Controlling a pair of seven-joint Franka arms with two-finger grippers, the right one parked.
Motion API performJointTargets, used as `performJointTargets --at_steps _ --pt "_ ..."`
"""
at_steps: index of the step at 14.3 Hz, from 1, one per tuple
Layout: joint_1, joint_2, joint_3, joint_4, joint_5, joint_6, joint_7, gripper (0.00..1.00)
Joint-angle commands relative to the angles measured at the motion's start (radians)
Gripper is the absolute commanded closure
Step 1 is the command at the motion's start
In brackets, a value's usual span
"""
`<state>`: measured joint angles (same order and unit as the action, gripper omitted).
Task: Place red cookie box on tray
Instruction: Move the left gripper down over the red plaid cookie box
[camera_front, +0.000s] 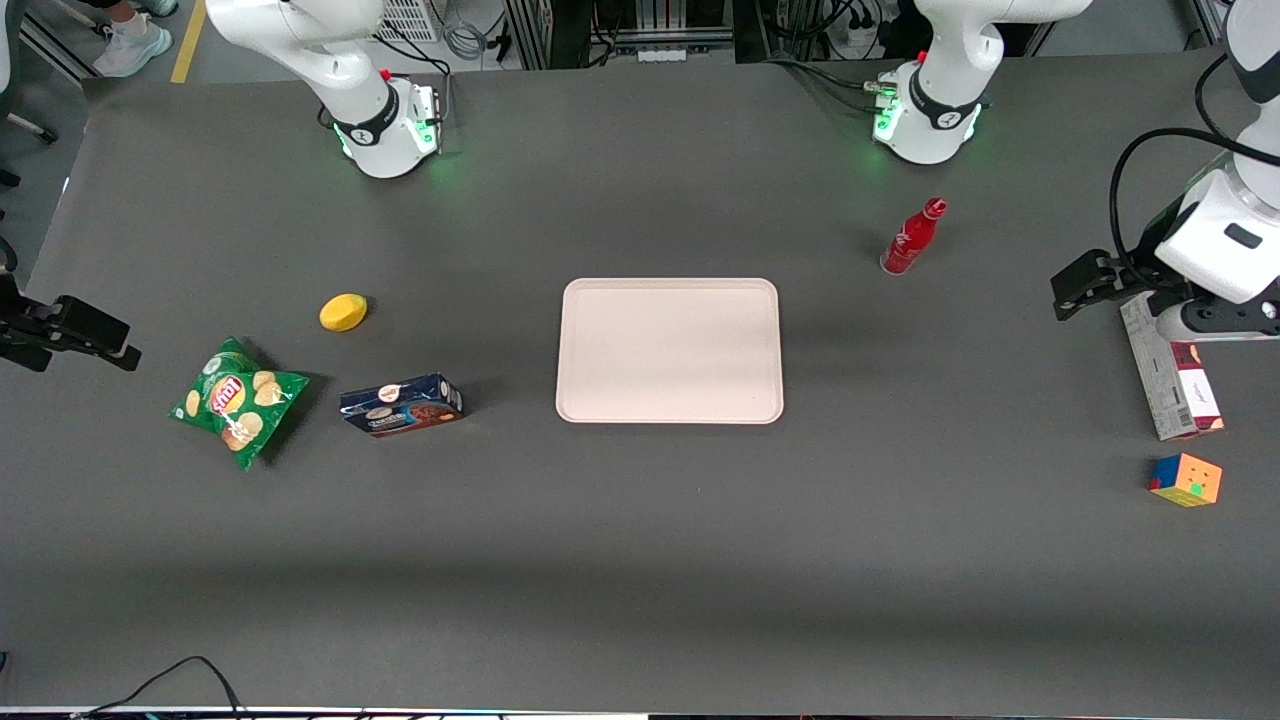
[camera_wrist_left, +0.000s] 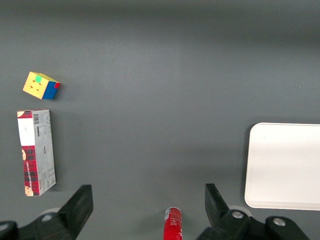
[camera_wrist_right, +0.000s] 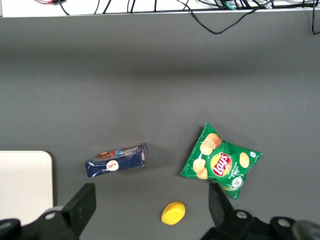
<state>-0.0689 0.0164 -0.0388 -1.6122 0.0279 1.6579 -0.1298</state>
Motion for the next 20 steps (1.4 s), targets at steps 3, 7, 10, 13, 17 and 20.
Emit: performJointTargets --at_steps 3,7,10,13,17,20 --pt "-0.008 0.013 0.0 0.028 0.004 -0.02 -0.001 0.0" --pt "-0.008 0.013 0.0 0.026 0.001 -0.021 -0.001 0.0" --pt "-0.008 0.014 0.0 0.023 0.003 -0.023 0.001 0.0" --pt "-0.008 0.016 0.002 0.02 0.003 -0.023 0.004 0.0" --pt "0.011 0.031 0.007 0.018 0.007 -0.024 0.006 0.0" --pt "0.073 0.043 0.017 0.005 0.012 -0.023 0.125 0.0"
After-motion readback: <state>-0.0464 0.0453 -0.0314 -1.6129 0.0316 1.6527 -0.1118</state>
